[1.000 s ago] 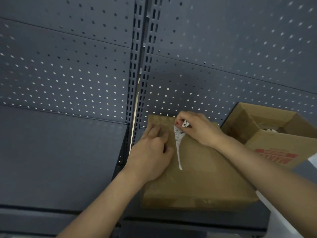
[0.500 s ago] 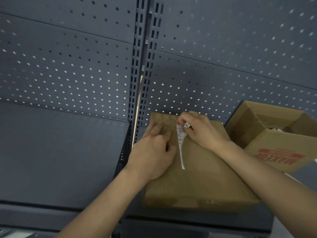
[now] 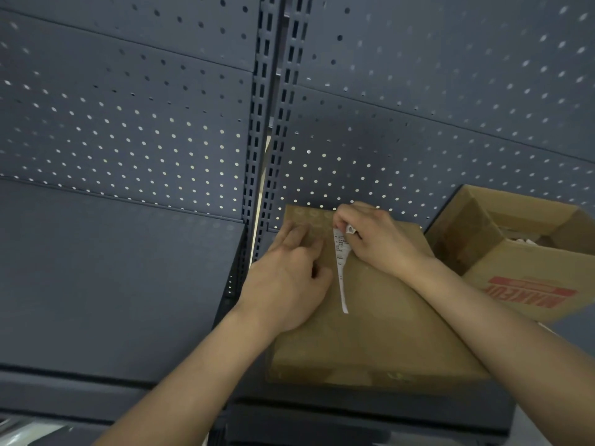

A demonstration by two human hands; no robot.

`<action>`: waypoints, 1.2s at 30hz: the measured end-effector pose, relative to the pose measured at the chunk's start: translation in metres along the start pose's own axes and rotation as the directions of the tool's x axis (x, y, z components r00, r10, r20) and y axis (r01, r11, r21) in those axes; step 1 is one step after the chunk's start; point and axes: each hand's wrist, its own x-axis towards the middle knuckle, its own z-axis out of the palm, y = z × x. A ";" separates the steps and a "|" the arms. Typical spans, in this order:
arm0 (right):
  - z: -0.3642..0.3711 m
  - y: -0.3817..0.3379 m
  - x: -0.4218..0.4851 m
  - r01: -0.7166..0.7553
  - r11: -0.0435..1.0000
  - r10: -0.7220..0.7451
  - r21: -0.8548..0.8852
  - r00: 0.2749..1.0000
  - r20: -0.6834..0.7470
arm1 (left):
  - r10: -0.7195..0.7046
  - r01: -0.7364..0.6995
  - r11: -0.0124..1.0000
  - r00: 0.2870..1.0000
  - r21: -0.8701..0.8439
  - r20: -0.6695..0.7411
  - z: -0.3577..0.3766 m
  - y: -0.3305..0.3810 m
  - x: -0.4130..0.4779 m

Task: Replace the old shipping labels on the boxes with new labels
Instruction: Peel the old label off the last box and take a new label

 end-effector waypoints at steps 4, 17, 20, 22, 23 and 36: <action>-0.001 0.000 0.003 -0.039 0.999 0.039 0.000 0.997 0.060 | -0.006 0.006 1.000 1.000 0.004 -0.001 0.000 0.000 0.000; -0.012 0.005 0.001 -0.170 0.946 0.138 0.277 0.982 0.132 | 0.003 -0.003 1.000 1.000 0.008 -0.011 0.002 -0.002 0.001; -0.013 0.004 0.005 -0.173 0.956 0.140 0.236 0.979 0.149 | 0.007 -0.007 1.000 1.000 0.010 -0.007 0.002 -0.002 0.001; -0.014 0.002 0.008 -0.168 0.967 0.139 0.189 0.977 0.160 | 0.009 -0.009 1.000 1.000 0.009 -0.009 0.001 -0.002 0.001; -0.015 0.001 0.010 -0.171 0.972 0.142 0.162 0.974 0.177 | 0.007 -0.006 1.000 1.000 0.009 -0.010 0.001 -0.002 0.001; -0.025 -0.011 0.005 -0.109 0.992 0.121 -0.060 0.955 0.271 | -0.025 0.025 0.998 1.000 0.055 0.005 0.001 0.001 0.002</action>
